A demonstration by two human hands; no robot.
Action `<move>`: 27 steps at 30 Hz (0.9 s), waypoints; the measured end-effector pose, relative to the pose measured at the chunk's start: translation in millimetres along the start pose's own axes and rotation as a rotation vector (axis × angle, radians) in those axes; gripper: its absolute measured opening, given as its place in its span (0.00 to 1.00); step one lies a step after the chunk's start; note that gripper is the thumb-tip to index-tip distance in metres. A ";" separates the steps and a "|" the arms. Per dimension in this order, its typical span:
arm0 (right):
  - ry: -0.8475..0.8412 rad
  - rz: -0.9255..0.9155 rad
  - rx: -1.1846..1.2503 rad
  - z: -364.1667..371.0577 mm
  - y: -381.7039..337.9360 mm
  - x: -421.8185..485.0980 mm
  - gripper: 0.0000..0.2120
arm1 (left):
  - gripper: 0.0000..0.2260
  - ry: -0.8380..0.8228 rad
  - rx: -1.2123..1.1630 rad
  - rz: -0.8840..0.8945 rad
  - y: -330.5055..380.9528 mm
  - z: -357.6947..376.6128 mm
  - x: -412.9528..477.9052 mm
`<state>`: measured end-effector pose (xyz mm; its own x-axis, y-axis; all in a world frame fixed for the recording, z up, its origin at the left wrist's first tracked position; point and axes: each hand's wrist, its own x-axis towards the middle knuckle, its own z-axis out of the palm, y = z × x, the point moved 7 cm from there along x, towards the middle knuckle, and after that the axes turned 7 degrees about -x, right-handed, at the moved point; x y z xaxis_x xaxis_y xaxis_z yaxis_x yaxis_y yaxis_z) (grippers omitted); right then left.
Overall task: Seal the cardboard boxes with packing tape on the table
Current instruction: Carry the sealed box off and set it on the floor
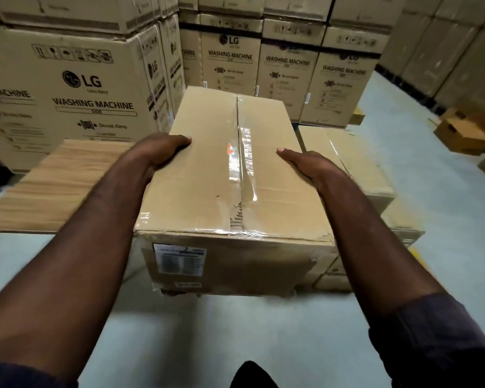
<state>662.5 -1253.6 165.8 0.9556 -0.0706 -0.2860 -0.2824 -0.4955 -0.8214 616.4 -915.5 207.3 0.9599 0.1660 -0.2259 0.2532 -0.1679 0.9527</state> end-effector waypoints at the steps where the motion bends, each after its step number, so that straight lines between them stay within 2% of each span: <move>1: 0.012 0.007 -0.007 -17.3 8.1 -9.9 0.20 | 0.11 -0.005 0.010 0.005 5.1 15.0 -10.1; 3: 0.026 0.015 -0.046 -40.7 19.6 -23.8 0.24 | 0.12 -0.002 0.016 0.014 13.4 37.1 -25.1; 5: 0.036 0.016 -0.072 -70.7 34.2 -35.8 0.39 | 0.12 -0.008 0.032 0.020 22.6 65.4 -40.3; 6: 0.051 0.009 -0.070 -91.5 44.3 -39.3 0.44 | 0.12 -0.018 0.041 0.023 28.5 84.2 -48.7; 7: 0.062 -0.001 -0.073 -106.6 52.2 -41.3 0.45 | 0.12 -0.020 0.051 0.025 33.6 98.9 -55.7; 9: 0.070 -0.008 -0.068 -142.0 70.1 -48.0 0.40 | 0.14 -0.011 0.096 0.044 43.8 133.5 -65.8; 13: 0.064 -0.007 -0.048 -214.9 103.4 -64.5 0.41 | 0.15 -0.019 0.103 0.049 55.2 207.8 -86.5; 17: 0.077 -0.013 -0.023 -310.0 147.3 -77.7 0.24 | 0.12 -0.015 0.062 0.047 64.9 304.8 -110.1; 20: 0.069 0.003 -0.012 -369.2 183.1 -84.1 0.30 | 0.15 -0.040 0.035 0.040 73.9 376.2 -125.5; 22: 0.070 0.016 -0.019 -407.0 206.6 -85.2 0.34 | 0.13 -0.042 0.020 0.042 78.6 420.8 -136.0; 27: 0.094 0.025 -0.043 -487.8 249.3 -80.3 0.27 | 0.10 -0.068 -0.042 0.040 93.5 515.6 -148.7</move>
<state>556.3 -1793.8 224.7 0.9527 -0.1628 -0.2567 -0.3039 -0.5293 -0.7922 559.2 -1457.0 225.2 0.9756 0.0933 -0.1990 0.2102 -0.1321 0.9687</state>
